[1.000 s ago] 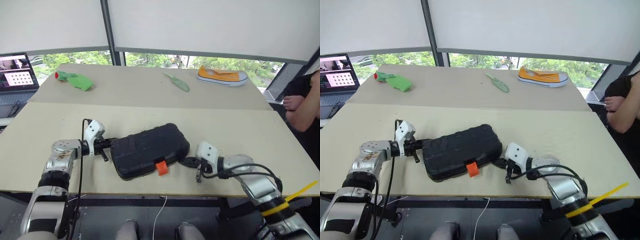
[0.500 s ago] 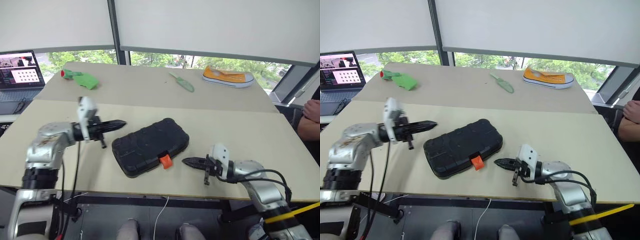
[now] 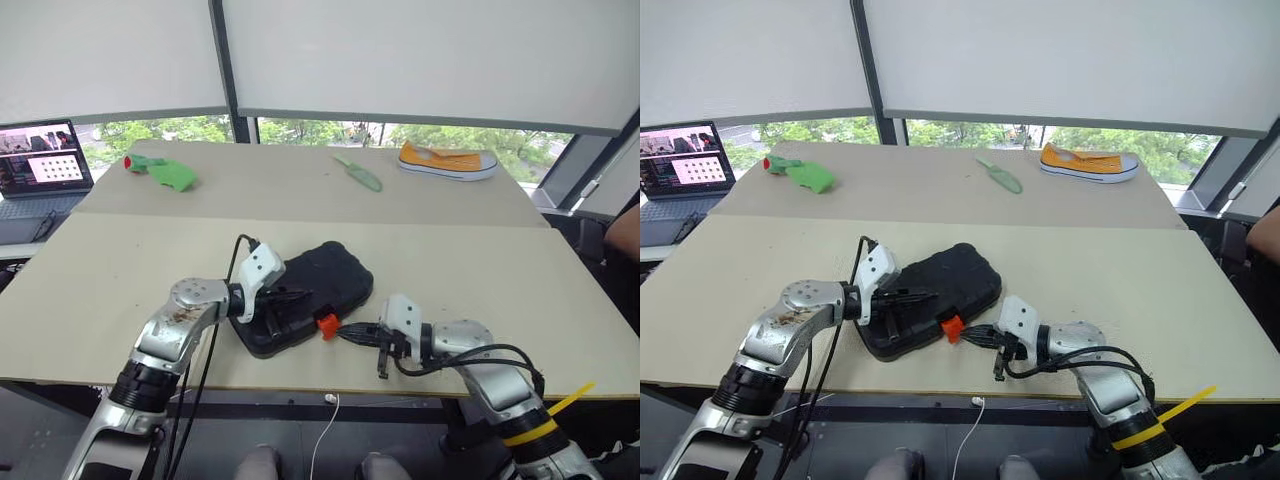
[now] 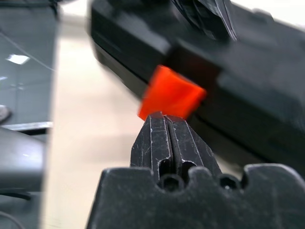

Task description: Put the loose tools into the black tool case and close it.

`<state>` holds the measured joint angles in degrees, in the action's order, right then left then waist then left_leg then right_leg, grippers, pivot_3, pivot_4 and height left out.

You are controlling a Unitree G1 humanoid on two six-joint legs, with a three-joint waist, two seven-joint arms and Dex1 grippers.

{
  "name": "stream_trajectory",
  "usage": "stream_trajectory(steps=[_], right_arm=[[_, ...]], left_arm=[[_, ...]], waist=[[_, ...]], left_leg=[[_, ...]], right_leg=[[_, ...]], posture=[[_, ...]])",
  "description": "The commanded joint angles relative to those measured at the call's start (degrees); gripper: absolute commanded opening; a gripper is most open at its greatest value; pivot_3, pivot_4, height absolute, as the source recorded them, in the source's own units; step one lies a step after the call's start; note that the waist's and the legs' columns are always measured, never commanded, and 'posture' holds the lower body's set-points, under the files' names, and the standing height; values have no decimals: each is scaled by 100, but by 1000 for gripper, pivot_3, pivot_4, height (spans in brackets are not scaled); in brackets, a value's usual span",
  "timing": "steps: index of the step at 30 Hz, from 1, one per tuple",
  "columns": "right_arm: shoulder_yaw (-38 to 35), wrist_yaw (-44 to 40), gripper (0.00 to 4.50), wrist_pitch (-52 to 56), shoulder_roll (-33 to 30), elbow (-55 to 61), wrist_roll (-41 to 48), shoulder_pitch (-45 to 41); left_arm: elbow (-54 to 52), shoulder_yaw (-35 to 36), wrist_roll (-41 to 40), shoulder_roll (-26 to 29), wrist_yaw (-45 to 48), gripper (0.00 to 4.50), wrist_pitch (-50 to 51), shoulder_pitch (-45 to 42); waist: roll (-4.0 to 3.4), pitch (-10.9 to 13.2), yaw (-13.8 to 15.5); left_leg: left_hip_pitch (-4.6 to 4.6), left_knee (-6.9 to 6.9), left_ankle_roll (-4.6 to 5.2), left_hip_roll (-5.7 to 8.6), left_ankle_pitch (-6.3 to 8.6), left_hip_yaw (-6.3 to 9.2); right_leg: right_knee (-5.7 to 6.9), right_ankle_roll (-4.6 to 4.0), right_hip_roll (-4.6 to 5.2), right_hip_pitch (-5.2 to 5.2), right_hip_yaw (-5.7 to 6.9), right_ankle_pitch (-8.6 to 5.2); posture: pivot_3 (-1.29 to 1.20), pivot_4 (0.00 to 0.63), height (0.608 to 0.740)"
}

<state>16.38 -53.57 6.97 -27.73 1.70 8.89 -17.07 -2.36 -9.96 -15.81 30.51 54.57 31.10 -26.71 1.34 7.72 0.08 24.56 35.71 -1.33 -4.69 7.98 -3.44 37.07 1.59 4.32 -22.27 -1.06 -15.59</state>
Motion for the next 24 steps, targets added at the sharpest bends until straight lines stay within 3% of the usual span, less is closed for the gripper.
stream_trajectory(steps=[1,6,17,24], right_arm=[[-26,178,67,-279,196,-188,-148,-172],[-249,244,67,-70,708,-63,323,-331],[44,-25,67,1090,175,348,153,-6],[-3,274,67,805,664,227,153,-164]], left_arm=[[440,-272,165,72,5,0,338,244],[531,-233,170,36,-52,0,321,150],[472,-217,151,35,-97,0,366,236],[431,-250,150,50,-86,0,428,292]], waist=[[0,-2,-5],[1,-1,-29],[1,-2,-77],[2,-2,-77]], left_leg=[[-2,-2,0,0,0,0],[-6,-6,1,-1,-1,1],[-14,-14,-9,-2,6,-1],[-23,-35,-16,-1,10,-1]], right_leg=[[1,0,-1,1,0,0],[2,3,-3,2,0,1],[2,-8,1,2,-1,-5],[0,-10,1,1,-1,-9]], posture=[[0,150,740],[0,150,740],[0,150,740],[0,150,740]])
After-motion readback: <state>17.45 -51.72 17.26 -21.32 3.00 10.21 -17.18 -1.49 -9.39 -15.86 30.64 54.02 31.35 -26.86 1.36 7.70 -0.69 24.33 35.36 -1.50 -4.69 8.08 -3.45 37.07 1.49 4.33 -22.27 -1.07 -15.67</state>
